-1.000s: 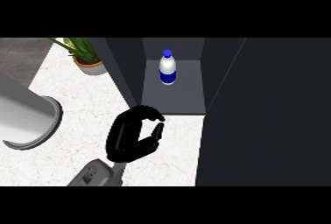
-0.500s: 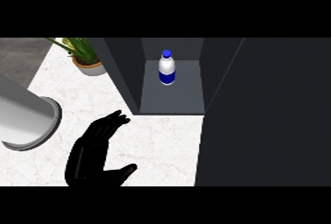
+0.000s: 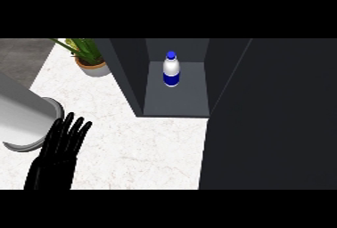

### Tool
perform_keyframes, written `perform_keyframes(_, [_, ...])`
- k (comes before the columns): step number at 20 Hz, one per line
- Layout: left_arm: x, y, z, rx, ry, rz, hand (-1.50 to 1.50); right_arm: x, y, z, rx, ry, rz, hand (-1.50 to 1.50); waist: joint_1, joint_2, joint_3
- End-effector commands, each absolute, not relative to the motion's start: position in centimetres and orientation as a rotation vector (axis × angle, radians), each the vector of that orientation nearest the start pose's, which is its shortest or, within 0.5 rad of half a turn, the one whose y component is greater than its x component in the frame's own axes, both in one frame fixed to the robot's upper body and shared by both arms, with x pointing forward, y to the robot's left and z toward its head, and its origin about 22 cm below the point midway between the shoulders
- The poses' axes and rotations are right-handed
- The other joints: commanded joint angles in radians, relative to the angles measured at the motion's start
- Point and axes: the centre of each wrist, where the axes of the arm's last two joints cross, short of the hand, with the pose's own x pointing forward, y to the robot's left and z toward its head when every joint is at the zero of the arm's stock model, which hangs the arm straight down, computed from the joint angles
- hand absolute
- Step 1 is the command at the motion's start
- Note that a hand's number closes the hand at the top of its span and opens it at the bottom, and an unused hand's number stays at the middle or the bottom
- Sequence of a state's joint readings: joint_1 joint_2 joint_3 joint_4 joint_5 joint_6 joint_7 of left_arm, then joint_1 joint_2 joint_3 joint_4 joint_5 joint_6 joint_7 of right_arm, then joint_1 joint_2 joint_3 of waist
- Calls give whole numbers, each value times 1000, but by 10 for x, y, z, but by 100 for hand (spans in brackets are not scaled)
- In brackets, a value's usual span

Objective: Pick up the bottled water, place it into the cabinet and close the cabinet

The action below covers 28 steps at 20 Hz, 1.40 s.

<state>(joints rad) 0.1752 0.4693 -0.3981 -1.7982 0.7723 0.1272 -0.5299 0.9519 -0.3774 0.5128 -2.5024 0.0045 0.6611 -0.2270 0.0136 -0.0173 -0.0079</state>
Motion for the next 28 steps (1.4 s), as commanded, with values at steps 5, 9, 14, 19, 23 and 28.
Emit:
perform_keyframes(5, [168,273,28,-436,-1843,258,-150,34,-197,162,817,-1655,961,150,22,-2,-6])
perform_keyframes(9, [163,291,42,-437,-1858,243,-150,29,-185,149,895,-1634,754,150,41,3,-7])
perform_keyframes(14, [157,308,44,-465,-1846,206,-150,31,-171,141,1003,-1653,623,150,83,19,-7])
perform_keyframes(19, [152,314,49,-497,-1846,179,-150,35,-166,137,1016,-1612,692,150,115,24,-6])
perform_keyframes(23, [156,321,55,-520,-1861,144,-150,44,-168,136,965,-1618,739,150,150,40,-10])
perform_keyframes(28, [159,329,59,-527,-1866,118,-150,54,-170,133,947,-1617,809,150,190,53,-14])
